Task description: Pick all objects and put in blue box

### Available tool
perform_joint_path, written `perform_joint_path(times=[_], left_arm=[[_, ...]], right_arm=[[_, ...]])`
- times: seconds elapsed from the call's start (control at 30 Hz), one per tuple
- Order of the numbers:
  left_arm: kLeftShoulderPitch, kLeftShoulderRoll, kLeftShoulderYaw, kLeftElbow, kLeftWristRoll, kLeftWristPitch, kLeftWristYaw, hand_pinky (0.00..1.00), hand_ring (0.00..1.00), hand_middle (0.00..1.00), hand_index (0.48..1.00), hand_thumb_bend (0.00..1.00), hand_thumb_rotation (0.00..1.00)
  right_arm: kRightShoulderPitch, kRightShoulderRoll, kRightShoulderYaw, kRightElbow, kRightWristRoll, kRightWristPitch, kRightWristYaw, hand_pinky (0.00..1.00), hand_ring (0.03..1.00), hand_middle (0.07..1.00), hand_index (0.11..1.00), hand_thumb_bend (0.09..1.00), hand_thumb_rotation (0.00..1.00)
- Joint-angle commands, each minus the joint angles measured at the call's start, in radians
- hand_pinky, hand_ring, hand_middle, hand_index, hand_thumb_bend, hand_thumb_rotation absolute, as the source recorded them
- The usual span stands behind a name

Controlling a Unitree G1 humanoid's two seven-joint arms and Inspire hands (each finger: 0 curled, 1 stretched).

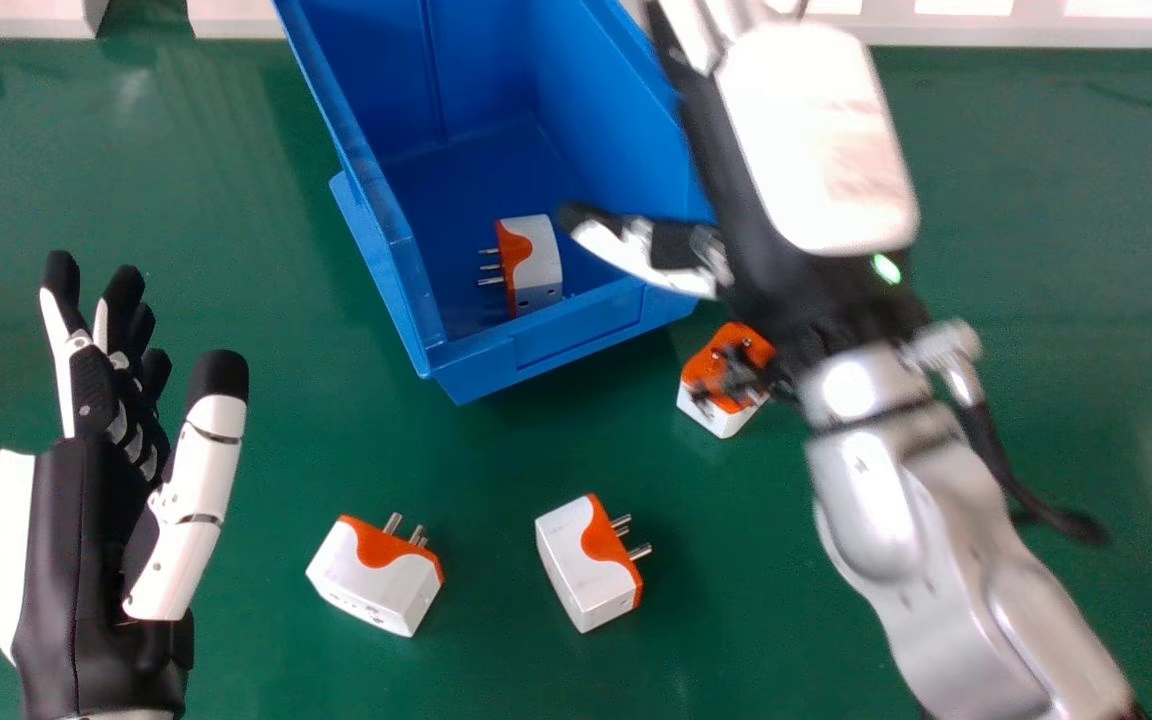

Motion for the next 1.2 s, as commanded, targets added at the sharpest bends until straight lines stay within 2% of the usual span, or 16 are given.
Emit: perform_joint_path(times=[0.0,0.07,0.17,0.27,0.37,0.5,0.63,0.77,0.8,0.9,1.03,1.17], left_arm=[[-0.003,0.003,-0.003,-0.015,0.003,-0.011,0.0,1.0,1.0,1.0,0.975,0.44,0.65],[-0.005,0.003,-0.005,-0.015,-0.005,-0.005,-0.003,1.0,1.0,1.0,0.977,0.43,0.65],[-0.007,0.002,-0.007,-0.02,-0.006,0.003,-0.003,1.0,1.0,1.0,0.977,0.42,0.65],[-0.008,0.003,-0.01,-0.022,-0.011,0.007,-0.005,1.0,1.0,1.0,0.977,0.42,0.64],[-0.006,0.003,-0.011,-0.023,-0.009,0.008,-0.005,1.0,1.0,1.0,0.978,0.42,0.64],[-0.004,0.005,-0.009,-0.021,-0.001,0.003,-0.004,1.0,1.0,1.0,0.983,0.43,0.65],[-0.005,0.003,-0.009,-0.023,-0.002,0.005,-0.001,1.0,1.0,1.0,0.977,0.42,0.64],[-0.009,0.006,-0.008,-0.022,-0.011,0.007,-0.006,1.0,1.0,1.0,0.981,0.42,0.64],[-0.01,0.008,-0.007,-0.02,-0.01,0.005,-0.007,1.0,1.0,1.0,0.982,0.42,0.64],[-0.016,0.01,-0.004,-0.015,-0.004,0.002,-0.006,1.0,1.0,1.0,0.98,0.42,0.64],[-0.022,0.012,-0.001,-0.012,-0.004,0.003,-0.006,1.0,1.0,1.0,0.98,0.43,0.64],[-0.028,0.015,0.001,-0.01,-0.013,0.007,-0.011,1.0,1.0,1.0,0.979,0.43,0.64]], right_arm=[[0.057,-0.011,-0.038,-0.08,0.011,-0.04,-0.006,0.82,0.946,0.994,0.957,0.375,0.19],[0.112,-0.018,-0.059,-0.11,0.009,-0.054,-0.008,0.81,0.946,0.995,0.964,0.373,0.21],[0.178,-0.02,-0.085,-0.132,-0.001,-0.077,-0.022,0.79,0.939,0.984,0.959,0.385,0.26],[0.229,-0.017,-0.103,-0.123,-0.007,-0.101,-0.042,0.74,0.906,0.953,0.928,0.419,0.24],[0.278,-0.016,-0.111,-0.101,-0.003,-0.103,-0.035,0.76,0.908,0.947,0.918,0.442,0.21],[0.307,-0.018,-0.113,-0.044,-0.015,-0.095,-0.032,0.78,0.918,0.948,0.921,0.462,0.22],[0.287,-0.013,-0.101,0.044,-0.051,-0.079,-0.044,0.76,0.895,0.932,0.899,0.493,0.22],[0.259,0.011,-0.083,0.133,-0.102,-0.033,-0.048,0.73,0.869,0.913,0.88,0.522,0.33],[0.251,0.017,-0.078,0.154,-0.107,-0.019,-0.041,0.73,0.869,0.913,0.881,0.523,0.35],[0.21,0.03,-0.055,0.238,-0.13,0.012,-0.052,0.72,0.864,0.907,0.87,0.542,0.37],[0.144,0.047,-0.026,0.345,-0.15,0.05,-0.055,0.71,0.864,0.912,0.864,0.54,0.38],[0.068,0.067,-0.003,0.453,-0.148,0.084,-0.055,0.71,0.865,0.913,0.868,0.553,0.37]])
